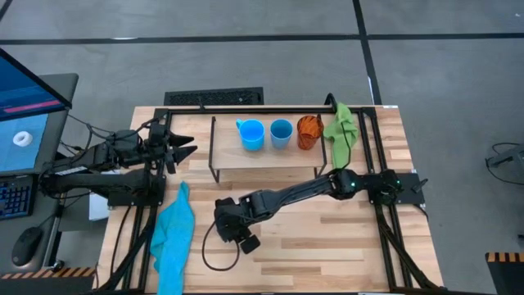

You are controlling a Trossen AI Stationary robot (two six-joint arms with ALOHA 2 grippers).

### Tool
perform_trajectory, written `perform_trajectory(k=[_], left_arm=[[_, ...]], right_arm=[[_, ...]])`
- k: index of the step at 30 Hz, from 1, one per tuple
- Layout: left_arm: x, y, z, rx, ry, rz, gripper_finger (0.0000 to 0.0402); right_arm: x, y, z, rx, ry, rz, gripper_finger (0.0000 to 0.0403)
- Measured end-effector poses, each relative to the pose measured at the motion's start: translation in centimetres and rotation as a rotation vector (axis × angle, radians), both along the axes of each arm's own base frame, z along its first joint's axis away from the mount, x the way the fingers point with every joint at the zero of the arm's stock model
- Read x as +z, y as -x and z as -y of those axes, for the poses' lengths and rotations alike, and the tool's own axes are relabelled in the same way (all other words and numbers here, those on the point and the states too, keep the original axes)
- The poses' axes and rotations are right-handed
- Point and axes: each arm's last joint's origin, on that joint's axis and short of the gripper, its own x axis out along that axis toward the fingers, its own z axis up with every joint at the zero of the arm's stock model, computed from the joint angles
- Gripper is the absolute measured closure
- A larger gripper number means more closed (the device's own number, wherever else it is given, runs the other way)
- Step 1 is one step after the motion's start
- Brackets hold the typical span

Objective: Stack small to large cups/mugs on shelf
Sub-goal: Put the transparent mug on the shelf

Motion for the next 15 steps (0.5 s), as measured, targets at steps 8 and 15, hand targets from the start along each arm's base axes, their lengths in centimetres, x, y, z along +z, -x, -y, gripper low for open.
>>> perform_trajectory(k=[8, 15], left_arm=[[0.0, 0.0, 0.0, 0.0, -0.001, -0.001, 0.0182], [0.0, 0.0, 0.0, 0.005, -0.014, -0.005, 0.0182]], right_arm=[[-1.4, 0.1, -0.1, -0.007, 0.01, -0.053, 0.0236], [-1.3, 0.1, -0.1, -0.027, 0.003, -0.056, 0.0289]])
